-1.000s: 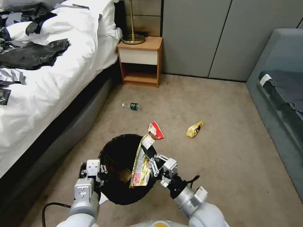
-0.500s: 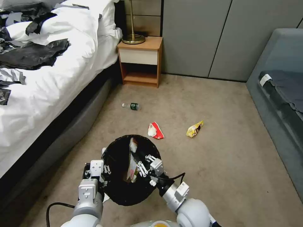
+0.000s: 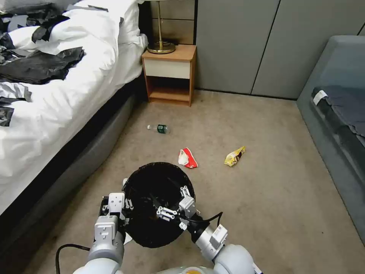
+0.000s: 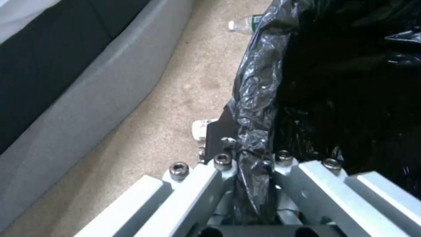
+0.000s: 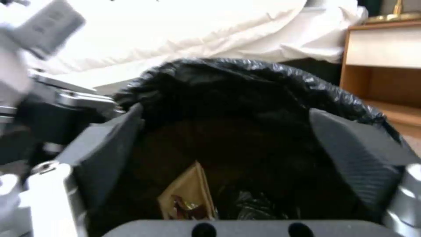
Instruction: Pick up the trash bin, then pick up the garbage from the floor and place it into the trash bin.
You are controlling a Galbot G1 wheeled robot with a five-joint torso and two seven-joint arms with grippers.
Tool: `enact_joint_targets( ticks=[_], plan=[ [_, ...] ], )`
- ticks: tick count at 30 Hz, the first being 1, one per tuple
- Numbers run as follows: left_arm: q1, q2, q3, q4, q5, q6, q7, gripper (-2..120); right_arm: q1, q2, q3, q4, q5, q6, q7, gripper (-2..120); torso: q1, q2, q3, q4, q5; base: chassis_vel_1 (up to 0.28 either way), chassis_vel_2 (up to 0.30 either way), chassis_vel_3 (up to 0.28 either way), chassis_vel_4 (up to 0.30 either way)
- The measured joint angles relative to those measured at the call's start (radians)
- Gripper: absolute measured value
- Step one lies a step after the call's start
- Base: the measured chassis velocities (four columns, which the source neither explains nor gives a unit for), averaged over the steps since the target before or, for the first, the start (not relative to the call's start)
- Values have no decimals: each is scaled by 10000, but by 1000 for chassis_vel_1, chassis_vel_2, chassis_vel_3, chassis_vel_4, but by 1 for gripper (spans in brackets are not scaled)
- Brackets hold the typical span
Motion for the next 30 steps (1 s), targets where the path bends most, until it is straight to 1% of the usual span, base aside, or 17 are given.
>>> enact_joint_targets(
  ticks=[1, 2, 3, 5, 7, 9, 10, 12, 13, 14, 16, 17, 20, 21, 27, 30],
  plan=[
    [-20, 14, -22, 4, -14, 0, 4, 0, -150, -81, 76, 179, -138, 151, -22, 98, 0, 0, 0, -5, 16, 0, 0, 0, 0],
    [-20, 14, -22, 4, -14, 0, 4, 0, -150, -81, 76, 179, -138, 151, -22, 98, 0, 0, 0, -5, 16, 0, 0, 0, 0],
    [-37, 24, -38, 26, -20, 0, 4, 0, -232, -92, 149, 312, -241, 285, -34, 99, 0, 0, 0, -11, 29, 0, 0, 0, 0],
    [-64, 45, -65, 101, -46, 0, 10, 0, -353, -63, 575, 783, -565, 650, 81, 100, 0, 0, 0, -4, 9, 0, 0, 0, 0],
    [-73, 53, -79, 122, -51, 0, 12, 0, -409, -17, 703, 972, -674, 725, 220, 100, -1, 0, 0, -4, 12, 0, 0, 0, 0],
    [-101, 78, -149, 158, -90, 0, 11, 0, -642, 158, 1021, 1582, -838, 790, 1040, 100, 0, 0, 0, -3, 6, 0, 0, 0, 0],
    [-101, 78, -149, 158, -90, 0, 11, 0, -642, 158, 1021, 1582, -838, 790, 1040, 100, 0, 0, 0, -3, 6, 0, 0, 0, 0],
    [-115, 93, -191, 167, -120, 0, 12, 0, -836, 295, 1208, 1931, -886, 762, 1645, 100, 0, 0, 0, -2, 5, 0, 0, 0, 0],
    [-115, 93, -191, 167, -120, 0, 12, 0, -836, 295, 1208, 1931, -886, 762, 1645, 100, 0, 0, 0, -2, 5, 0, 0, 0, 0],
    [-120, 111, -235, 167, -159, 0, 12, 0, -1139, 466, 1523, 2241, -939, 775, 2112, 100, 0, 0, 0, -1, 2, 0, 0, 0, 0],
    [-112, 117, -277, 167, -198, 0, 13, 0, -1586, 680, 1930, 2470, -991, 919, 2387, 100, 0, 0, 0, -1, -1, 0, 0, 0, 0],
    [-112, 117, -277, 167, -198, 0, 13, 0, -1586, 680, 1930, 2470, -991, 919, 2387, 100, 0, 0, 0, -1, -1, 0, 0, 0, 0],
    [-81, 115, -374, 136, -292, -1, 13, 0, -2190, 911, 2622, 2513, -1146, 1479, 2324, 100, -1, 0, 0, -2, -2, 0, 0, 0, 0],
    [-81, 115, -374, 136, -292, -1, 13, 0, -2190, 911, 2622, 2513, -1146, 1479, 2324, 100, -1, 0, 0, -2, -2, 0, 0, 0, 0],
    [-45, 90, -481, 8, -365, 0, 10, 0, -2690, 1065, 3464, 2108, -1116, 2207, 2444, 100, -1, 0, 0, 1, -1, 0, 0, 0, 0],
    [-42, 91, -498, 4, -386, 0, 9, 0, -2820, 1109, 3687, 1944, -1107, 2393, 2572, 100, 0, 0, 0, 1, -1, 0, 0, 0, 0]
  ],
)
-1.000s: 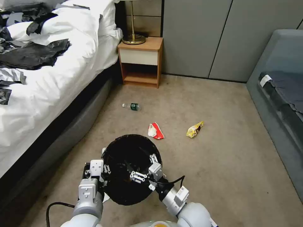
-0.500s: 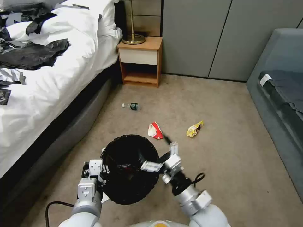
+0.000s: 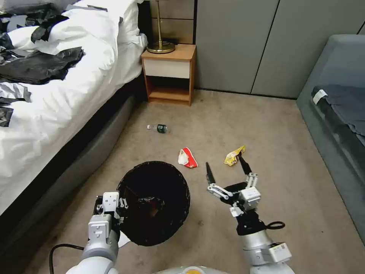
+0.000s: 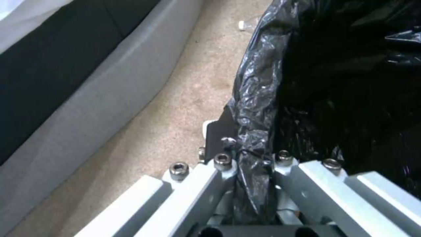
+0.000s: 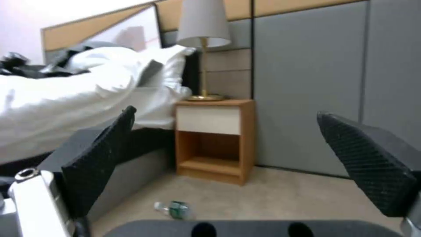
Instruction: Pick up the trash bin, then pick up the garbage from the floor and place it into the trash bin.
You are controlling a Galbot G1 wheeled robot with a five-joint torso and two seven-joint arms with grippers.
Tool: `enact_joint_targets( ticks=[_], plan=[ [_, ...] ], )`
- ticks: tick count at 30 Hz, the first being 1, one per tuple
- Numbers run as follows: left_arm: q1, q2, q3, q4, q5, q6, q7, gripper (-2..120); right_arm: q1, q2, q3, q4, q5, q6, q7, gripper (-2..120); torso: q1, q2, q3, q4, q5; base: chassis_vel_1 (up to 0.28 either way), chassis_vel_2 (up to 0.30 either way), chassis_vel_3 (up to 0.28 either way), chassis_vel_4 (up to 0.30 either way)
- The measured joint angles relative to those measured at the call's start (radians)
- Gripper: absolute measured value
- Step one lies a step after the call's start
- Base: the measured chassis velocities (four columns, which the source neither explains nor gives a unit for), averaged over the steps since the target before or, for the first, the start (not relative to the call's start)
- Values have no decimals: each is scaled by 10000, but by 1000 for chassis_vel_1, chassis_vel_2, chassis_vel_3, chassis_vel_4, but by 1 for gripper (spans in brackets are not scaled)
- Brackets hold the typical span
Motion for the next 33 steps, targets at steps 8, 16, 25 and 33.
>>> enact_joint_targets(
  ticks=[8, 16, 25, 33],
  plan=[
    [-7, -7, 18, -7, -6, 0, -7, 0, -166, 78, 348, -225, 40, 202, 61, 100, 0, 0, 0, 0, 0, 0, 0, 0, 0],
    [9, -13, 6, -20, -1, 0, -13, 0, -53, 118, 364, -294, 112, 173, -70, 100, 0, 0, 0, 1, 0, 0, 0, 0, 0],
    [23, -32, 12, -23, 14, -6, -16, 0, 23, 162, 333, -318, 147, 145, -146, 100, -1, 0, 0, 0, 0, -29, 29, 27, -28],
    [28, -62, -8, -25, 18, -47, -17, 0, 95, 146, 340, -319, 187, 63, -75, 100, 1, 0, 1, 2, -1, -181, 176, 176, -187]
  ],
)
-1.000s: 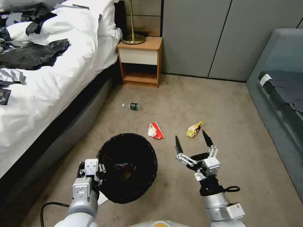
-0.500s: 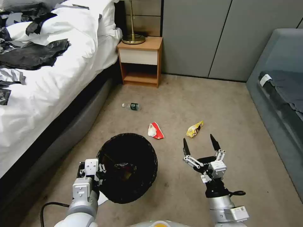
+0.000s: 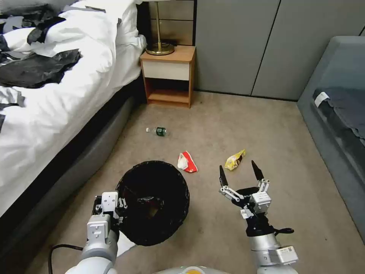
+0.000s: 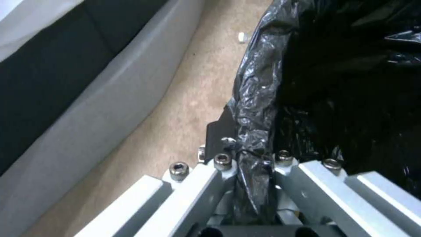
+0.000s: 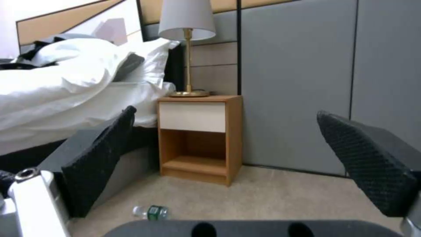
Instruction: Pick up the trash bin, then pick up the garbage from the floor and place it into the trash bin.
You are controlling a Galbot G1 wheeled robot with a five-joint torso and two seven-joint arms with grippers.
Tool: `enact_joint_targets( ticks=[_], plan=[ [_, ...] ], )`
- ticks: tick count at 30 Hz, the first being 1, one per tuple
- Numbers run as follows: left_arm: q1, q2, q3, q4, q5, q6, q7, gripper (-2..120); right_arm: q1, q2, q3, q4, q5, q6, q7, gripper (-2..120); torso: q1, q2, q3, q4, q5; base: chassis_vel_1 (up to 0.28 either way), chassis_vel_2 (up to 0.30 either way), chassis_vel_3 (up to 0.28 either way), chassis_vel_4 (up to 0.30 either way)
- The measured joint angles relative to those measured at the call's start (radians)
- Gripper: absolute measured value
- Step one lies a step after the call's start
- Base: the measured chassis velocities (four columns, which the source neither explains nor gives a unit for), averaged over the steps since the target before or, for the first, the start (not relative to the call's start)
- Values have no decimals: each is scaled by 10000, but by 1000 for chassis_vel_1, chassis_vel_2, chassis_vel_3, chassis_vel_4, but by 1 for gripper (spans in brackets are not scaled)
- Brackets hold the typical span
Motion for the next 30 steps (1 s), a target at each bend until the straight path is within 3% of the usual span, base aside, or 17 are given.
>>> enact_joint_targets(
  ticks=[18, 30],
  plan=[
    [-9, 3, 13, 41, 11, -51, 0, 0, 71, 19, -42, -20, 24, -52, -46, 100, 0, 0, 0, -2, 0, -167, 163, 167, -174],
    [29, 35, 22, 37, 4, -59, -5, 0, 549, -27, 326, -195, -27, -178, 69, 100, -1, 0, -1, -2, 0, -36, 38, 34, -34]
  ],
)
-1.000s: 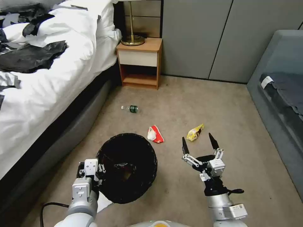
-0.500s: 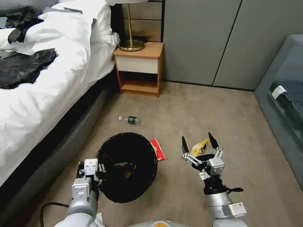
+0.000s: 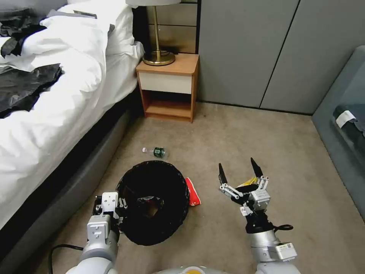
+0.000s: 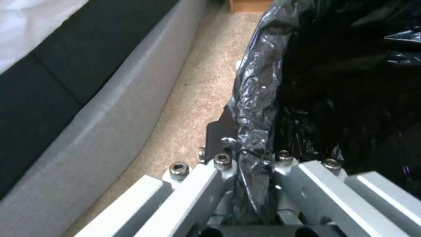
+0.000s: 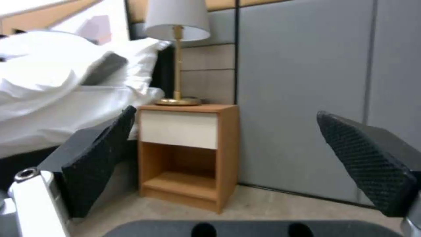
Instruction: Pick up the trash bin, then pick up the garbage from the floor and place it into the trash bin.
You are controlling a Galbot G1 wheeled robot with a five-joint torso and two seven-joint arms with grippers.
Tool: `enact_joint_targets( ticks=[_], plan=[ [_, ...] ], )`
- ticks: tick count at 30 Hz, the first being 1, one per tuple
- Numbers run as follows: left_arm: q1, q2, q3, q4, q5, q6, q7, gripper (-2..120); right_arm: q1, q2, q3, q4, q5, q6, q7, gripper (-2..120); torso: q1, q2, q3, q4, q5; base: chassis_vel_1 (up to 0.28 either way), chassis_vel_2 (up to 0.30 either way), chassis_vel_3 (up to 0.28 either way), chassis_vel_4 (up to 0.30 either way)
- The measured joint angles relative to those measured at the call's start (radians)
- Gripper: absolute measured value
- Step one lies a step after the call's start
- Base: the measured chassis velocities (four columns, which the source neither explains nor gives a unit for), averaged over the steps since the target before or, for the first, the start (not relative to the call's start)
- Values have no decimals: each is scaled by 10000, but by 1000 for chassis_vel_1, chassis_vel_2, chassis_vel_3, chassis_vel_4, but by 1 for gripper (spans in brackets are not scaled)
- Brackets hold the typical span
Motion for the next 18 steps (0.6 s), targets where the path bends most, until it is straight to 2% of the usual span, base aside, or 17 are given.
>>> enact_joint_targets(
  ticks=[4, 7, 9, 10, 13, 15, 17, 18],
  plan=[
    [6, 3, 3, -6, 3, 0, -3, 0, 333, -29, 204, -259, 35, -645, 418, 100, 1, 0, 1, 0, 0, 0, 0, 0, 0],
    [6, -1, 56, -7, 31, -3, -6, 0, 933, -42, 391, -904, 489, -1830, 993, 100, 0, -1, 1, 2, 2, 0, 0, 0, 0],
    [7, -2, 63, -7, 36, -3, -6, 0, 1007, -43, 420, -1003, 588, -1997, 1039, 100, 0, 0, 1, 1, 3, 0, 0, 0, 0],
    [22, -2, 92, -7, 53, -5, -6, 0, 1286, -56, 578, -1398, 1065, -2752, 1151, 100, 1, 0, 1, 0, 1, 0, 0, 0, 0],
    [35, 19, 68, -20, 54, -5, -5, 0, 1931, -110, 849, -2344, 1818, -3896, 1362, 100, 1, 0, 1, 0, 1, 0, 0, 0, 0],
    [34, 21, 59, -21, 54, -6, -5, 0, 2068, -123, 880, -2573, 1942, -4026, 1389, 100, 1, 0, 1, 0, -1, 0, 0, 0, 0],
    [27, 24, 70, -20, 56, -9, -5, 0, 2590, -165, 957, -3603, 2496, -4599, 1447, 100, 1, -1, 1, 1, 0, 0, 0, 0, 0],
    [27, 24, 70, -20, 56, -9, -5, 0, 2590, -165, 957, -3603, 2496, -4599, 1447, 100, 1, -1, 1, 1, 0, 0, 0, 0, 0]
  ],
)
